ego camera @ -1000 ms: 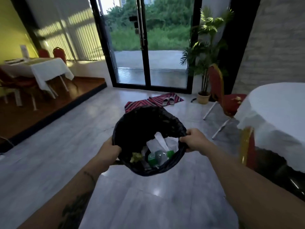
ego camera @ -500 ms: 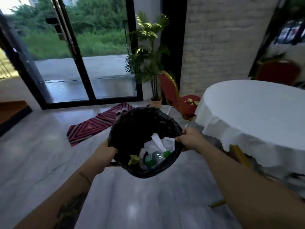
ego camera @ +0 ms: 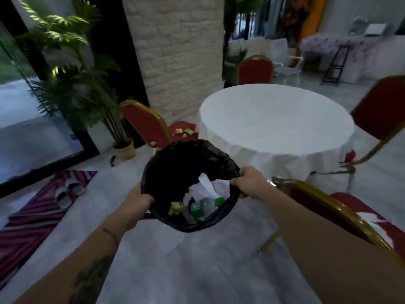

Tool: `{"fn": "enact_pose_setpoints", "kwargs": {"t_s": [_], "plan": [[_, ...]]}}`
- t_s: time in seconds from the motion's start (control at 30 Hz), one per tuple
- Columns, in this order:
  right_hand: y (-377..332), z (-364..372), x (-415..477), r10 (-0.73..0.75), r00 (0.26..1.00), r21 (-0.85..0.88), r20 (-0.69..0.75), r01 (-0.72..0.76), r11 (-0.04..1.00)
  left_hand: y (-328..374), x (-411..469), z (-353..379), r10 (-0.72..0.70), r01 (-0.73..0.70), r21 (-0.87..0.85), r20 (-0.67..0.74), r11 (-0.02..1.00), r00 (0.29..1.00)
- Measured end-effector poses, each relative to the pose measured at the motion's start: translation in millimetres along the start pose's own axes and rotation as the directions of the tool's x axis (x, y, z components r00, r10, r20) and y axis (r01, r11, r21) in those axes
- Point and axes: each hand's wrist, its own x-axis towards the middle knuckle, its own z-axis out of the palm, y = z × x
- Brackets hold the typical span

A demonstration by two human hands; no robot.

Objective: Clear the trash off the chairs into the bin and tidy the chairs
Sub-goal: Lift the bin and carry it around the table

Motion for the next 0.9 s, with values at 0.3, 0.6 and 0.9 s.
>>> {"fn": "enact_pose_setpoints", "kwargs": {"t_s": [0.3, 0.6, 0.9], "plan": [[41.7, 6.5, 98.3, 0.255, 0.957, 0.069, -0.138, -0.247, 0.966, 1.5, 161.8, 44.1, -0.01, -0.002, 0.092, 0.134, 0.996, 0.991], [85.4, 39.2, 189.3, 0.441, 0.897, 0.035, 0.029, -0.442, 0.896, -29.5, 299.5, 86.1, -0.168, 0.139, 0.151, 0.208, 0.979, 0.964], [200.6, 147.2, 348.4, 0.545, 0.827, -0.033, -0.136, -0.554, 0.832, -149.8, 504.0, 133.2, -0.467, 0.433, 0.177, 0.353, 0.884, 0.811]]}}
